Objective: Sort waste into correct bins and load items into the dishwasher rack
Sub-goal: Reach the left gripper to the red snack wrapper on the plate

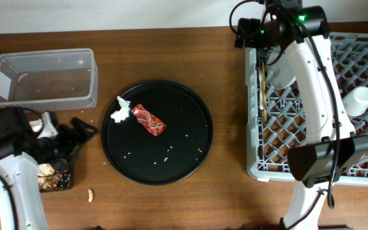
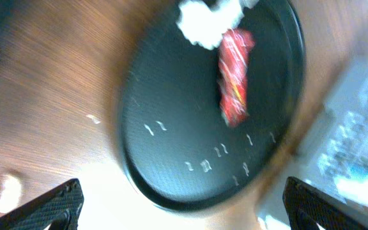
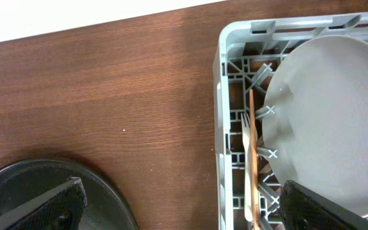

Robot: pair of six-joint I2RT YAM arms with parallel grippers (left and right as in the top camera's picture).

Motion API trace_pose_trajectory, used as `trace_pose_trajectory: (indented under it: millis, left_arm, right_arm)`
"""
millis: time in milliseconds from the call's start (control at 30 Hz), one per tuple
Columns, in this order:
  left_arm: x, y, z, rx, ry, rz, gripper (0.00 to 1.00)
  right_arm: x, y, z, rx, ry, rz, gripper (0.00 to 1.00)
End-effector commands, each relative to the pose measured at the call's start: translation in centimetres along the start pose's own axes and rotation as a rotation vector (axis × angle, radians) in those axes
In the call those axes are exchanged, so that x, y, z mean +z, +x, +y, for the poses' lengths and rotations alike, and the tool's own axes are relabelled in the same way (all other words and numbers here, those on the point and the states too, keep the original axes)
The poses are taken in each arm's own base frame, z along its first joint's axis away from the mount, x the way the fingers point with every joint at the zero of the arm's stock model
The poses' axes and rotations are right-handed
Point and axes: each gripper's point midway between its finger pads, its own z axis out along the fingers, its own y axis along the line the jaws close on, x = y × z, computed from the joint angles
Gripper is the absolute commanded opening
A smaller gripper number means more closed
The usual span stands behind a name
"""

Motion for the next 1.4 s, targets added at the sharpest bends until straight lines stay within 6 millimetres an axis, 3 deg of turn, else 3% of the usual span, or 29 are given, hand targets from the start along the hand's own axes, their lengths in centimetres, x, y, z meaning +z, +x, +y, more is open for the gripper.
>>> trace_pose_trajectory:
  millis: [0,133,367,500,600,700,800,967,1133,1300,1367]
  left_arm:
    - [1.0,5.0,-4.5,0.177,0.135,0.190,0.99]
    - [2.7,8.4,-6.0,0.353,0.062,0.278,0.99]
    - [4.7,7.1,-11.8,0.439,0.170,0.155,0.99]
    - [6.0,6.8,-13.4,0.524,0.010,0.150,0.99]
    - [6.7,4.1,-12.8,0.548,-0.274,0.131,0.99]
    - [8.7,2.2,-13.1,0.560,-0.353,0.124,0.99]
    - [11.4,2.1,-11.8,0.545,-0.393,0.173,0.99]
    - [16.1,2.1,-9.6,0.271,-0.472,0.200,0.99]
    - [20.5,2.9,-8.9,0.224,-0.448,0.273,0.95]
    - [23.1,3.5,-6.9,0.164,-0.502,0.313,0.91]
    - [23.7,3.6,-6.4,0.161,-0.512,0.322,0.82]
  right_arm:
    - [-0.5,-0.2,0.1,0.013,-0.007,-0.009,0.99]
    - [-0.5,-0.2,0.1,0.013,-0.007,-0.009,0.99]
    - [-0.5,-0.2,0.1,0.013,-0.007,-0.009,0.99]
    - [-0.5,-0.2,0.1,0.013,-0.007,-0.009,0.99]
    - [-0.5,-0.2,0.1,0.013,-0.007,-0.009,0.99]
    - [-0.5,-0.2,0.1,0.013,-0.007,-0.009,0.99]
    - [-0.5,-0.2,0.1,0.013,-0.007,-0.009,0.99]
    - [-0.5,-0.2,0.1,0.013,-0.007,-0.009,0.99]
    - [-0.5,-0.2,0.1,0.013,-0.007,-0.009,0.99]
    - [-0.5,-0.2,0.1,0.013,-0.007,-0.009,0.99]
    - [-0.5,-0.2,0.1,0.013,-0.007,-0.009,0.99]
